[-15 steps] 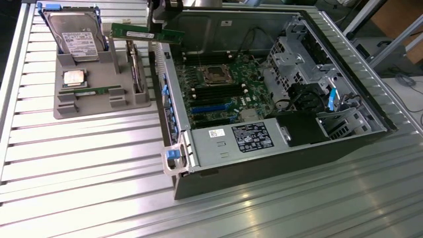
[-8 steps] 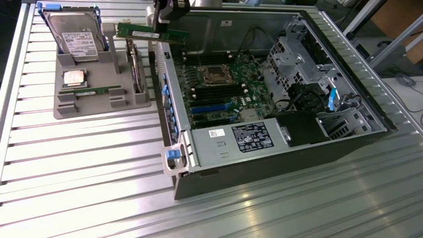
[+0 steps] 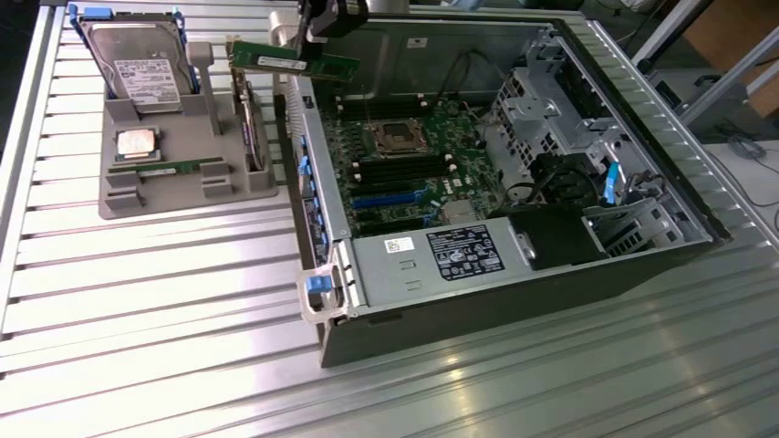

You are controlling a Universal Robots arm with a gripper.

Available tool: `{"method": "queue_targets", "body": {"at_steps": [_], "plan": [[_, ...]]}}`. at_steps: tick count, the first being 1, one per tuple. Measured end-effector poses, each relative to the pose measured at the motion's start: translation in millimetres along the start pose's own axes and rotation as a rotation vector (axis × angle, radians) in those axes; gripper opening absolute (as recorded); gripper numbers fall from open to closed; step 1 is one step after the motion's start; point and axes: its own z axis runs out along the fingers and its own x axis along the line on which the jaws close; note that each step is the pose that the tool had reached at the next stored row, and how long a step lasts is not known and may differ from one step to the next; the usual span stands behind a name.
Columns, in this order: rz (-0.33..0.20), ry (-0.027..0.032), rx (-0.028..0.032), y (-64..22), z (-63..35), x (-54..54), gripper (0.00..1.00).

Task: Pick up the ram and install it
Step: 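Pick up the ram and move it above insertion slot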

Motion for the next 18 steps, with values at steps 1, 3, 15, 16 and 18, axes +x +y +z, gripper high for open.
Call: {"method": "queue_targets", "body": {"at_steps": [1,3,15,16,18], "plan": [[0.0,-0.0001,-0.0009,-1.3,-0.2,0.2,0.13],[0.0,-0.0008,-0.0055,-8.0,-0.9,1.1,0.13],[0.001,-0.0031,-0.0227,-34.8,-4.4,4.6,0.13],[0.001,-0.0032,-0.0234,-35.9,-4.6,4.8,0.13],[0.001,-0.0036,-0.0255,-39.4,-5.0,5.2,0.13]]}}
